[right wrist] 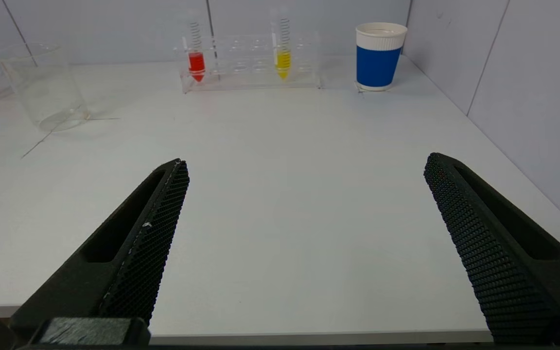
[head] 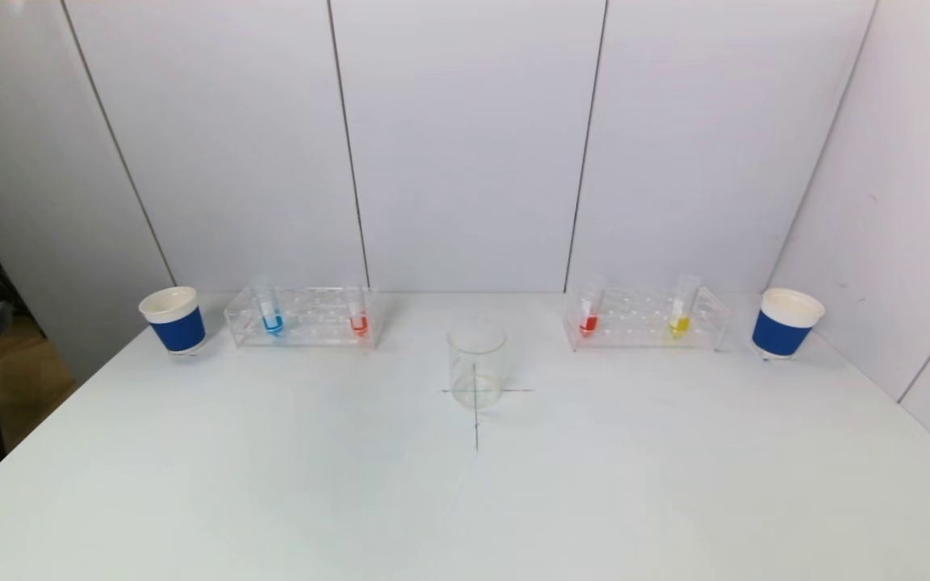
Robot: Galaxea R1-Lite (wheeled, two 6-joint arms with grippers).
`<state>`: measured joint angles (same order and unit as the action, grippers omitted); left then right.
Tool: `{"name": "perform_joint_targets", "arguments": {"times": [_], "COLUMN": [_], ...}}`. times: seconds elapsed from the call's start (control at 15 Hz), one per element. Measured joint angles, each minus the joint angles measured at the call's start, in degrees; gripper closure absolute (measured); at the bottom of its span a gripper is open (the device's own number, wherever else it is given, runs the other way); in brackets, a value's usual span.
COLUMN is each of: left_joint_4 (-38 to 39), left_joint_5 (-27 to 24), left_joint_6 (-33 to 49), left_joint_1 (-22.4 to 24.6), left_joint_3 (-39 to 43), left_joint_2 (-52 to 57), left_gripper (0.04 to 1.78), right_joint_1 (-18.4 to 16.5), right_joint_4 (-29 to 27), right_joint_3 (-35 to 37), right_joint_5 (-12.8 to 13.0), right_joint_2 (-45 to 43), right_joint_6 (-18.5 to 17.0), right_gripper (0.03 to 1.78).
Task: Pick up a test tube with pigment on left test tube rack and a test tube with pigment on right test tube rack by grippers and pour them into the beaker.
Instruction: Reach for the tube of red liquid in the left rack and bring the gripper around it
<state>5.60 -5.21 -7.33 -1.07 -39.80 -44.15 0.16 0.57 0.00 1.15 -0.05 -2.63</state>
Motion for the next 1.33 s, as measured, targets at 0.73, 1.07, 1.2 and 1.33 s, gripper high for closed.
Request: {"name": "perform_joint_targets", "arguments": {"times": [0.73, 1.07, 1.2, 1.33], "left_joint_4": [30.84, 43.33, 49.69, 55.46], "left_joint_5": [0.0, 0.11, 0.5, 2.12], "left_joint_6": [6.45, 7.63, 7.55, 7.46], "left_joint_1": [-4.41, -5.71, -6.47, -7.63], "left_joint_3": [2.77, 4.04, 4.52, 4.72], "left_joint_2": [-32.16, -44.02, -48.79, -53.86], "left_gripper": [0.06, 0.06, 0.06, 0.06], "right_joint_1": [0.0, 0.0, 0.0, 0.0], "right_joint_4": [0.02, 0.02, 0.02, 0.02], "right_joint_3": [0.0, 0.0, 0.0, 0.0], "right_joint_5": [0.0, 0.0, 0.01, 0.0], "right_joint_2": [0.0, 0.0, 0.0, 0.0], "right_joint_6": [0.0, 0.0, 0.0, 0.0], "right_gripper": [0.05, 0.05, 0.05, 0.05]}}
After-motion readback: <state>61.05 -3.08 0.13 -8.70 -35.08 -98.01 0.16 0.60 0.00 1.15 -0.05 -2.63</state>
